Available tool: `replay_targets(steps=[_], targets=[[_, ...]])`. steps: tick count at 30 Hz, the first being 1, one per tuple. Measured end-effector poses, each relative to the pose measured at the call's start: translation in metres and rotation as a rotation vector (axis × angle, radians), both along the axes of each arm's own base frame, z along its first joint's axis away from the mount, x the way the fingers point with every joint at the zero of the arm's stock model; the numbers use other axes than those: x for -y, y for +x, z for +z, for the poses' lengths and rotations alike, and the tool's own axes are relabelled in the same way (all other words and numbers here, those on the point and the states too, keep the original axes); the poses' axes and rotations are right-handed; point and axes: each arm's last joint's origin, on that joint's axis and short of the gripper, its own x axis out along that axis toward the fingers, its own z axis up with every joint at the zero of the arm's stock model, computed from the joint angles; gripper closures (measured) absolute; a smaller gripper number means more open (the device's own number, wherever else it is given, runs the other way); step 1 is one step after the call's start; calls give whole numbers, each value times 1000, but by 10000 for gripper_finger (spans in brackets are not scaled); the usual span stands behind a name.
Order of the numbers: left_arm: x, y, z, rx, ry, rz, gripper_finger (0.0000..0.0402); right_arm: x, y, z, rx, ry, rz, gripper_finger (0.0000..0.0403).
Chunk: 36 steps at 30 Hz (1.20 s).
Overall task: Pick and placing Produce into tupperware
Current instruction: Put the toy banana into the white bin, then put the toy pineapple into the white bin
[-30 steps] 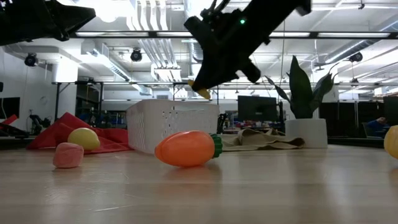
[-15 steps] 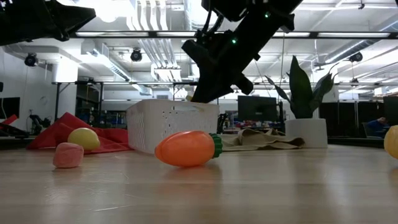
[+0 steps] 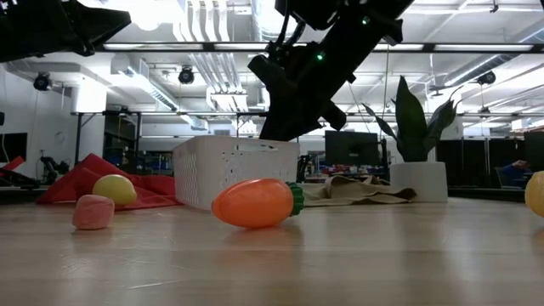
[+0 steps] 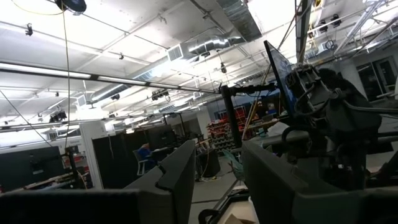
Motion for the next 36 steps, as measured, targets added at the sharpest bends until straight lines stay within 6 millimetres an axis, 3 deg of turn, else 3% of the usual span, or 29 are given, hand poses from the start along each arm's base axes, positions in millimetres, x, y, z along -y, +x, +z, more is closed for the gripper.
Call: replay_targets(steps=[7,13,19,24,28,31,36], targets=[[0,0,0,-1,0,0,283,-20,-14,25,-56,96,127,290],[0,0,0,-1,0,0,283,-56,-60,58,-189,146,136,285],[0,0,-1,-3,-2,-1,283,-108,-112,89,-128,241,221,282],[0,1,-2,-3,-7,-3,283,-134,-135,102,-104,341,285,229],[0,1,-2,-5,-6,-3,283,-147,-149,95,-179,374,236,158],[0,1,-3,-6,-6,-3,283,-147,-161,77,-342,357,82,114],[0,1,-4,-15,-6,-3,283,-146,-169,51,-586,292,-64,76]])
